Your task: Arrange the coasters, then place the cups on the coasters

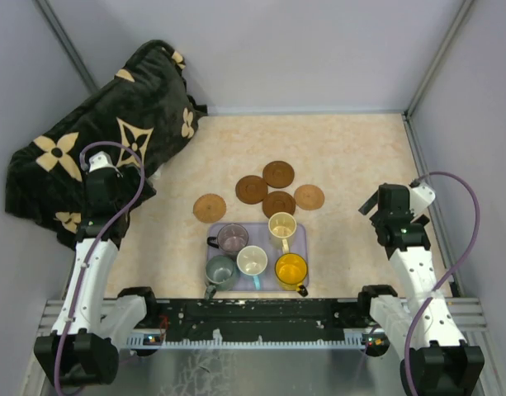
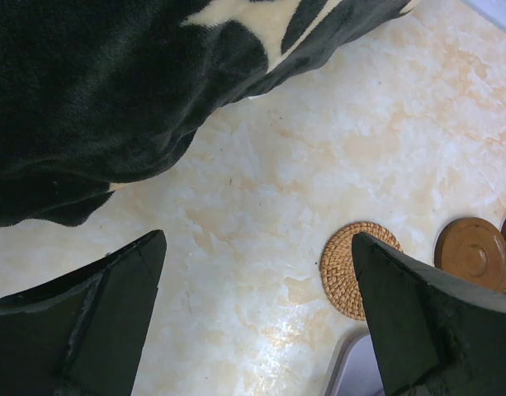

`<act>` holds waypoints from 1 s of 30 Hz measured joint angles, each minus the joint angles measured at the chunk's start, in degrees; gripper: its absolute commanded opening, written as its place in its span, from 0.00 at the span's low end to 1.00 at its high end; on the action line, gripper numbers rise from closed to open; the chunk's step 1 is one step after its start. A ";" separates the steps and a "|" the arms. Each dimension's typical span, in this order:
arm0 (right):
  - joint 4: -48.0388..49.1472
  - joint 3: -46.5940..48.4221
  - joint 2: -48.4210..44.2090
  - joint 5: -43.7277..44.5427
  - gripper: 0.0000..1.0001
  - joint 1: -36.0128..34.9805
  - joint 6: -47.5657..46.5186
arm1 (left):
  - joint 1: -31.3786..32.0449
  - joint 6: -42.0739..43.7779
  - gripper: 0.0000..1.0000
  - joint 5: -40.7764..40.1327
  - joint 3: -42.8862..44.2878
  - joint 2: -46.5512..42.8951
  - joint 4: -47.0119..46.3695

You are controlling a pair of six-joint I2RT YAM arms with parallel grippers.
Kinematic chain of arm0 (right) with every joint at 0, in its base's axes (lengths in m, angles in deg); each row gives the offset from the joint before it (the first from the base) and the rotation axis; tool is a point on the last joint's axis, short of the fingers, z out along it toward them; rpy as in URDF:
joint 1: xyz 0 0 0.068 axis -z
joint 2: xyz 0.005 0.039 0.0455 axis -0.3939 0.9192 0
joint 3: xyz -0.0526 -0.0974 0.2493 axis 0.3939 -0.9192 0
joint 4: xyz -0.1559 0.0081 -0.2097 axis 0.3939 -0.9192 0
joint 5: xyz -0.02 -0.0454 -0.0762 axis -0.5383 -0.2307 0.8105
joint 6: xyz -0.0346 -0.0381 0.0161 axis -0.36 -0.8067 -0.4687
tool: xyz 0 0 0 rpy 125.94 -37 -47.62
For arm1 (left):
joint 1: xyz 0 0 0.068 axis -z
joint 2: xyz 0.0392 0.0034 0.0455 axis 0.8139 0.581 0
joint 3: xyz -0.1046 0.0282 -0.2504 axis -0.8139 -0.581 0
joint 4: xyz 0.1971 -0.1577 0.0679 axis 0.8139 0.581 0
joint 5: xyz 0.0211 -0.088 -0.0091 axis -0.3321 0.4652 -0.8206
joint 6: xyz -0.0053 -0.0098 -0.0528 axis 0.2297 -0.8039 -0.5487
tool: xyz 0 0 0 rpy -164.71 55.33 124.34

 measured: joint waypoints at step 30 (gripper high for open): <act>-0.59 0.00 -0.76 0.39 0.99 0.00 -0.02 | 0.00 -0.02 0.99 0.04 -0.02 1.01 0.00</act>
